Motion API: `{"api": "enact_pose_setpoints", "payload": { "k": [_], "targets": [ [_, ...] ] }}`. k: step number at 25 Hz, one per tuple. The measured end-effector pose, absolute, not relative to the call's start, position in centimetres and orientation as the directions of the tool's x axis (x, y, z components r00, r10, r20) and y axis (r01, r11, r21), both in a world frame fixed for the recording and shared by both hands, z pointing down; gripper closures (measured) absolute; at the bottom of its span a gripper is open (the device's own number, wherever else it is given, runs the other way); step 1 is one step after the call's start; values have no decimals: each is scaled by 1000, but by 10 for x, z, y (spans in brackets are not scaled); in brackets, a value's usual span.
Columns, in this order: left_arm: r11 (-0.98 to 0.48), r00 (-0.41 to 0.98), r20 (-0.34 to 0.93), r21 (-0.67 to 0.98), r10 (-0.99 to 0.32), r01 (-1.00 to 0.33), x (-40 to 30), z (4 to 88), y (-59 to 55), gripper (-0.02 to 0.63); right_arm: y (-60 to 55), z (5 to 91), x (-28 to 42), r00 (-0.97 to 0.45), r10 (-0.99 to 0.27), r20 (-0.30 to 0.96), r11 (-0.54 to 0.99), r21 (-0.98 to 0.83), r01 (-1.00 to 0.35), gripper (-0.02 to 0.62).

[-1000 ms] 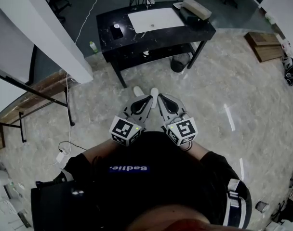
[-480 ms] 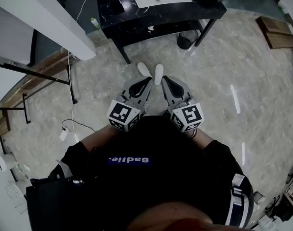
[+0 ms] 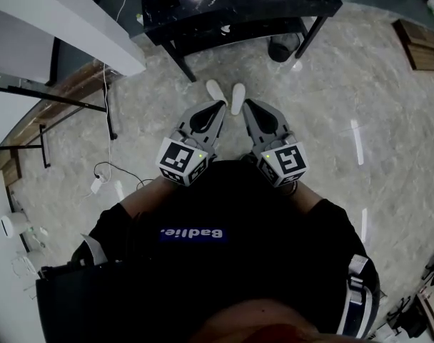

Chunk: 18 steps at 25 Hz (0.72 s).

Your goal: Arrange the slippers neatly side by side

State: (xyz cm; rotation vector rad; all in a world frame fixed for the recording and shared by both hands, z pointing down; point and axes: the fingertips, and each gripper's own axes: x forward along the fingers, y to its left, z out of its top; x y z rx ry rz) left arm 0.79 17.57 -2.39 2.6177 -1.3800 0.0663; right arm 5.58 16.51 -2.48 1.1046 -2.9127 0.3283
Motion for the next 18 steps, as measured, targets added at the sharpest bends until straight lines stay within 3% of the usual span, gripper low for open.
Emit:
{"api": "enact_pose_setpoints", "payload": {
  "k": [8,18],
  "targets": [
    [-513,528,130,130,-839,-848,40,-20,161,612,146,-18,98,-766,-639,75,740,-210,-638,595],
    [-491,511,157,153,-845,-858,28,-1,130,612,119,-3,103,-753,-650,106,717,-242,-654,595]
  ]
}}
